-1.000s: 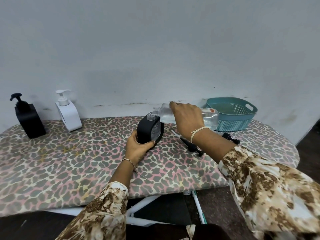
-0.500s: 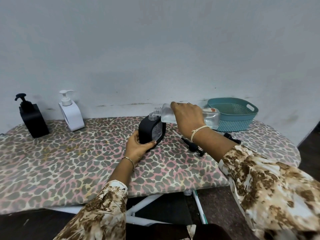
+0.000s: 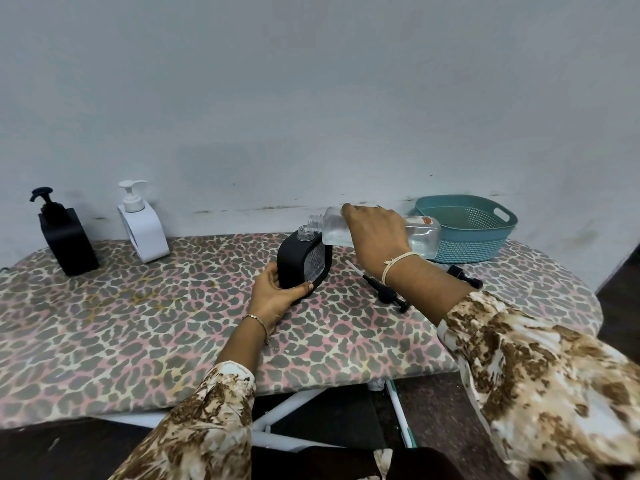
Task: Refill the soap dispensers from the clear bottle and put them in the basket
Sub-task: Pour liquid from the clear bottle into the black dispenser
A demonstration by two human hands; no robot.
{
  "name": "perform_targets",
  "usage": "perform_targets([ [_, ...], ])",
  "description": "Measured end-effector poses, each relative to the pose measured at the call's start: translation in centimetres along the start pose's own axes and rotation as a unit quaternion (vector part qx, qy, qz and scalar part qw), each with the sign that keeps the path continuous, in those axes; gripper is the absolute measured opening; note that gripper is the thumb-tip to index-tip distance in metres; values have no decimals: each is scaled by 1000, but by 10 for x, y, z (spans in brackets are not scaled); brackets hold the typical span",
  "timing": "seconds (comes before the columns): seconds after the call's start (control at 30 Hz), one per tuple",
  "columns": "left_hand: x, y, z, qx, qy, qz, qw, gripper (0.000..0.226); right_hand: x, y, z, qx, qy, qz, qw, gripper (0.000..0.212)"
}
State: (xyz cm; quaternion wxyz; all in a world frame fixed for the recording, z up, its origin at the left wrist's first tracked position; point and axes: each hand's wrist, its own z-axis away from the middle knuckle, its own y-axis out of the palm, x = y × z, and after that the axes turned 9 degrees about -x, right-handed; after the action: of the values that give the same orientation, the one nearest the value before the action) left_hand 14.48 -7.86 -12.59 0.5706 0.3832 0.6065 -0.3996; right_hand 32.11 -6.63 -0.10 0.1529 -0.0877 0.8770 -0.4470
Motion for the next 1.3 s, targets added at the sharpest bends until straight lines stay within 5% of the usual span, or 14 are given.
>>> perform_targets([
  [1.3, 5, 2, -3, -10, -8, 18, 1000, 56, 2, -2, -3, 9, -6, 19, 1000, 40],
])
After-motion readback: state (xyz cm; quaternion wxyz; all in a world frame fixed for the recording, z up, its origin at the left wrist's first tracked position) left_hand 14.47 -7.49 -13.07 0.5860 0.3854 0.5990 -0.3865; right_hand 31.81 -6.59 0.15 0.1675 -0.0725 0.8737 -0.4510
